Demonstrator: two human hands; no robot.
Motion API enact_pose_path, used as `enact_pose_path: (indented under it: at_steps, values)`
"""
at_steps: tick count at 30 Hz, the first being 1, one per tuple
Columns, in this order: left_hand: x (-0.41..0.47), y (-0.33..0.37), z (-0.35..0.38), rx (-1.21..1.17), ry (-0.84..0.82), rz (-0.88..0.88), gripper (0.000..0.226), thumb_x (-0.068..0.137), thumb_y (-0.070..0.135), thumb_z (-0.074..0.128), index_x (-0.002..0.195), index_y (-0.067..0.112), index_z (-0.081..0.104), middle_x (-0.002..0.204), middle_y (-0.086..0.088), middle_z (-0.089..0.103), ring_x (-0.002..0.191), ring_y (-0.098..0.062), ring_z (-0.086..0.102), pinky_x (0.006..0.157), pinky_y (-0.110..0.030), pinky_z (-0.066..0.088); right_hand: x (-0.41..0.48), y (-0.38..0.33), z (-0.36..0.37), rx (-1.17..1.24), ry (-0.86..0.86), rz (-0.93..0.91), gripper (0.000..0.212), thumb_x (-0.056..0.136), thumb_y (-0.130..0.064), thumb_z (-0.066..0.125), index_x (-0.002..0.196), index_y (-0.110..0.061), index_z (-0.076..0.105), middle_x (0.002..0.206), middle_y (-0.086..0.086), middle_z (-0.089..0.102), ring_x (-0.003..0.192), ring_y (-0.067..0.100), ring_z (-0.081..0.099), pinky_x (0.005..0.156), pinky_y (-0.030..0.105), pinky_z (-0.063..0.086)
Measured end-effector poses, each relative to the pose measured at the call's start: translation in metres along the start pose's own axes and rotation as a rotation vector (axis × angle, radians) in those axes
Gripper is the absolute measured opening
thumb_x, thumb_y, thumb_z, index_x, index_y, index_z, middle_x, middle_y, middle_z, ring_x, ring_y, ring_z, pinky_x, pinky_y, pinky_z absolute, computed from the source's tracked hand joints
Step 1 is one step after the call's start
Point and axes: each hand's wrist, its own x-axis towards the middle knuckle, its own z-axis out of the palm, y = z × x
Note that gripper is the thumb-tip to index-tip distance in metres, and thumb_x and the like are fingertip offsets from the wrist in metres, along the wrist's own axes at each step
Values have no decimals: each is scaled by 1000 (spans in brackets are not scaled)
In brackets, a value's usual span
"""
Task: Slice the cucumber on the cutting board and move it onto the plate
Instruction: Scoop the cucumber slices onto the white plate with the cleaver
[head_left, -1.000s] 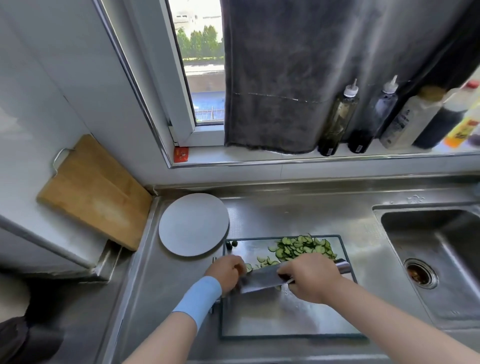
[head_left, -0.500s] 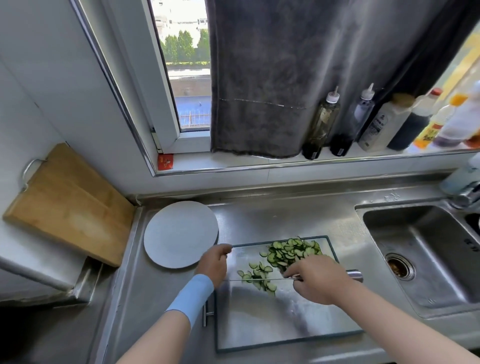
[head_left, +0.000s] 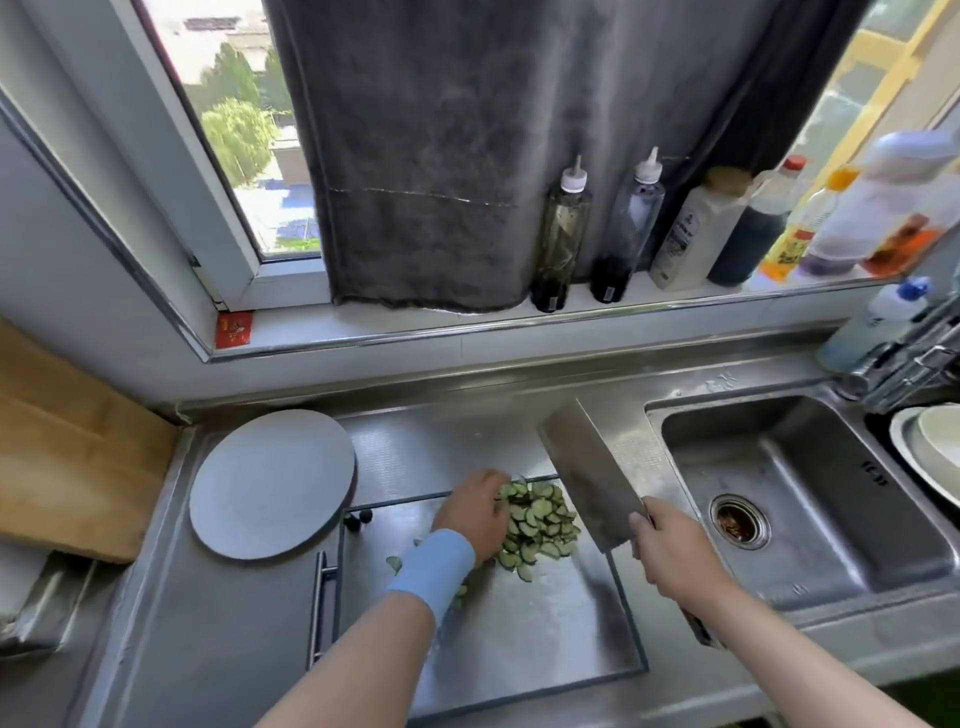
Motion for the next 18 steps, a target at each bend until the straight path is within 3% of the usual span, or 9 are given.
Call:
enact_pose_path:
  at_steps: [3,6,12,15,18]
  values:
    - [21,22,16,181,-156,44,54,98,38,41,149,24,30,157,4,22,142,-19,20,116,-34,21,9,20,-5,-27,23,33,26,99,-19,45,75,-11,53,71,7,64,68,25,58,59,34,42]
    - [26,21,30,322,-216,48,58,99,46,35,151,24,25,159,5,15,145,-17,13,117,-34,17,15,40,-4,22,-10,79,25,98,-18,45,76,-10,54,72,9,64,67,23,57,60,34,43]
    - [4,11,38,213,-58,57,52,96,41,43,145,25,38,149,5,37,136,-13,29,112,-25,22,22,61,-3,54,-68,91,25,99,-14,45,77,-12,56,72,4,63,70,21,58,61,32,41]
    - [11,16,41,244,-34,68,57,95,48,42,146,25,34,150,6,33,138,-16,27,114,-30,23,26,69,-2,65,-86,101,25,100,-15,45,79,-11,57,74,5,63,71,23,59,61,32,41]
    - [21,32,49,302,-89,106,67,93,55,42,151,27,24,157,7,19,144,-17,13,118,-35,16,30,79,1,79,-110,110,24,102,-18,44,83,-15,59,74,3,62,67,23,59,57,30,44]
